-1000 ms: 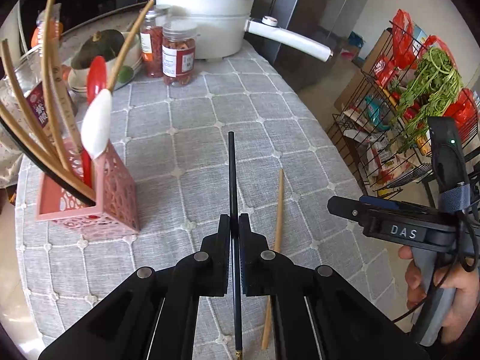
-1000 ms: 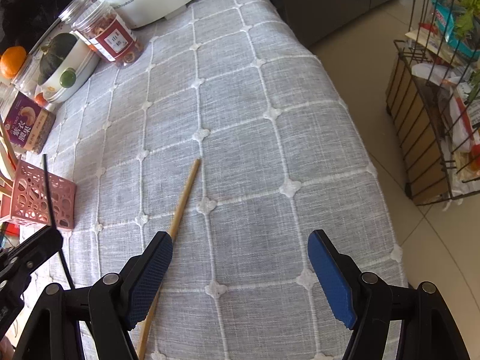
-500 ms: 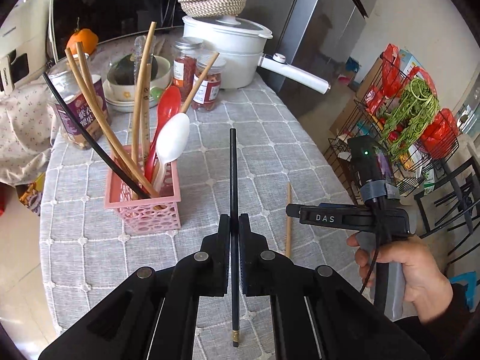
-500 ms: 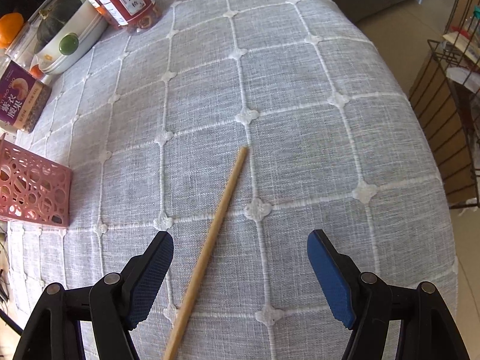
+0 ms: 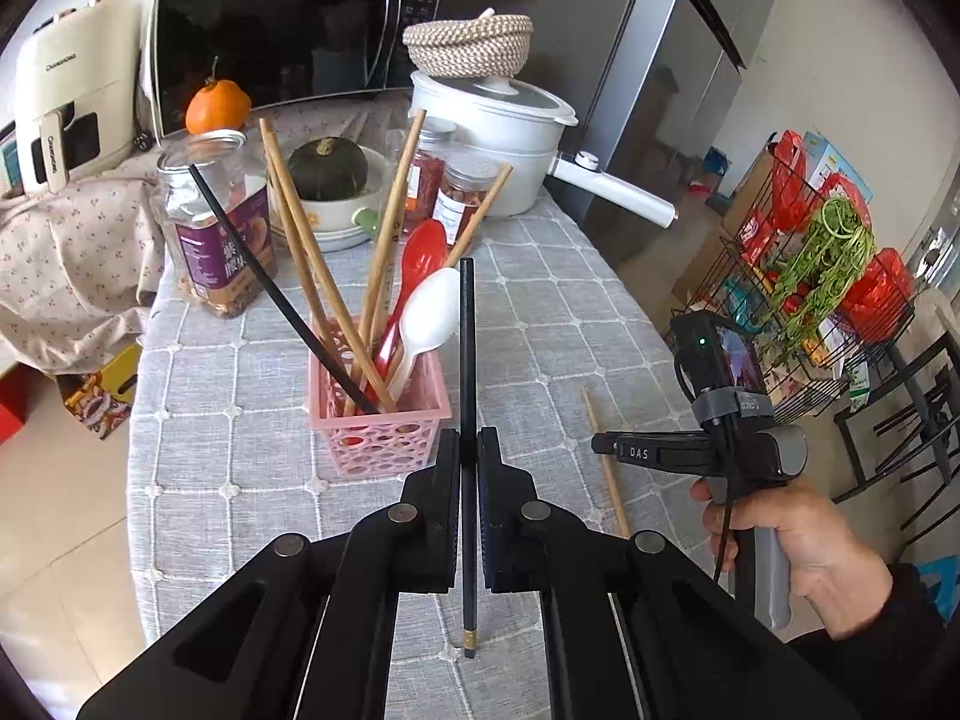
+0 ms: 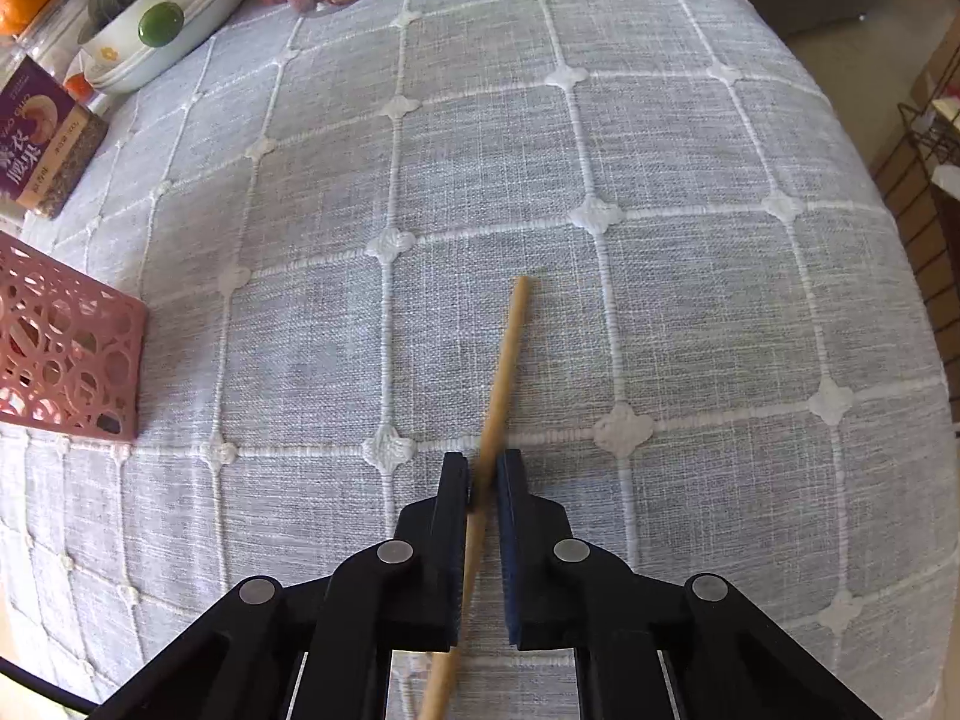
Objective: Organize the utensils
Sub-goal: 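Carry the black chopstick toward the basket with the left tool while the right tool grasps the last wooden chopstick, then insert the black chopstick into the pink basket with the left tool while the right tool lifts its wooden chopstick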
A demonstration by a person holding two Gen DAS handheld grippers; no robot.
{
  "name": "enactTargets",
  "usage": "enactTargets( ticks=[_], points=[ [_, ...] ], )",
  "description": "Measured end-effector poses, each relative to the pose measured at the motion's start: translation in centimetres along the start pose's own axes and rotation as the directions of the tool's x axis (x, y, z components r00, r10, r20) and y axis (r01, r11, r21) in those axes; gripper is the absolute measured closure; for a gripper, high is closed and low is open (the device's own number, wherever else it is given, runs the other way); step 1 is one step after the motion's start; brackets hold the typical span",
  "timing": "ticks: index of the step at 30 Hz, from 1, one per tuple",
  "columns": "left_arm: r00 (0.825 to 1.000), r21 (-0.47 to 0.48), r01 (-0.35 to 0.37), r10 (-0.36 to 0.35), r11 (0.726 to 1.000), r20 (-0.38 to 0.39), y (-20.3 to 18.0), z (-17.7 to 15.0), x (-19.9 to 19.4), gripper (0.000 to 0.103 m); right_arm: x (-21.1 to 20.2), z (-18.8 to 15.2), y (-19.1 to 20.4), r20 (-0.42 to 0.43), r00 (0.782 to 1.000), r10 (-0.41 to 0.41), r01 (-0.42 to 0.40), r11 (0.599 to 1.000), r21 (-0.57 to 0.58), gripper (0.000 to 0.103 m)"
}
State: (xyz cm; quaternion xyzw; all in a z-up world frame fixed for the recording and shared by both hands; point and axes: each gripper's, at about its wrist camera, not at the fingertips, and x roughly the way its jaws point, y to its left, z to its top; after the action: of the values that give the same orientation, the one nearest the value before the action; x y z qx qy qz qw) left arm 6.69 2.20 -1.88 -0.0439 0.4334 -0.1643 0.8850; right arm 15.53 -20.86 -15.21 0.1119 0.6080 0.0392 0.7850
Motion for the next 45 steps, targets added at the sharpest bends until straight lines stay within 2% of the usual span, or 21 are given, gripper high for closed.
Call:
enactTargets(
  ticks=[5,12,16,21,24,30,36,39,43,45],
  points=[
    [0.996,-0.003,-0.023,0.023,1.0,0.086,0.6,0.6,-2.8,0.098,-3.6,0.0,0.2,0.093,0.992,0.085,-0.087,0.996,0.011,0.097],
    [0.974,-0.014,-0.024,0.026,1.0,0.226,0.8,1.5,-7.3,0.098,-10.1,-0.8,1.7,0.264,0.944,0.197,-0.19,0.98,-0.05,0.098],
    [0.944,-0.028,-0.021,0.029,0.999,0.328,0.7,2.1,-9.9,0.098,-13.4,-1.1,2.8,0.368,0.903,0.224,-0.205,0.975,-0.09,0.098],
    [0.892,-0.058,-0.024,0.048,0.998,0.45,0.9,2.5,-12.0,0.098,-17.0,-1.8,3.4,0.479,0.84,0.254,-0.216,0.967,-0.133,0.098],
    [0.882,-0.077,-0.025,0.059,0.997,0.468,1.2,2.7,-11.6,0.098,-18.0,-2.0,3.6,0.504,0.82,0.271,-0.228,0.962,-0.147,0.098],
    [0.892,-0.096,-0.038,0.077,0.995,0.445,2.0,3.1,-8.7,0.098,-17.8,-1.9,4.0,0.503,0.818,0.278,-0.23,0.961,-0.156,0.098],
    [0.938,-0.124,-0.036,0.077,0.992,0.338,2.9,3.6,-4.3,0.098,-17.3,-2.0,4.3,0.496,0.821,0.283,-0.229,0.959,-0.168,0.098],
    [0.951,-0.148,-0.044,0.087,0.988,0.297,3.6,3.7,-2.5,0.098,-17.3,-2.1,4.6,0.495,0.821,0.284,-0.224,0.958,-0.178,0.098],
    [0.963,-0.182,-0.034,0.081,0.983,0.256,4.4,3.9,-0.6,0.098,-17.3,-2.2,4.8,0.5,0.817,0.288,-0.223,0.957,-0.188,0.098],
    [0.96,-0.187,-0.041,0.09,0.982,0.264,4.8,4.0,-0.2,0.098,-17.4,-2.3,4.9,0.508,0.81,0.292,-0.223,0.955,-0.193,0.097]
  ],
)
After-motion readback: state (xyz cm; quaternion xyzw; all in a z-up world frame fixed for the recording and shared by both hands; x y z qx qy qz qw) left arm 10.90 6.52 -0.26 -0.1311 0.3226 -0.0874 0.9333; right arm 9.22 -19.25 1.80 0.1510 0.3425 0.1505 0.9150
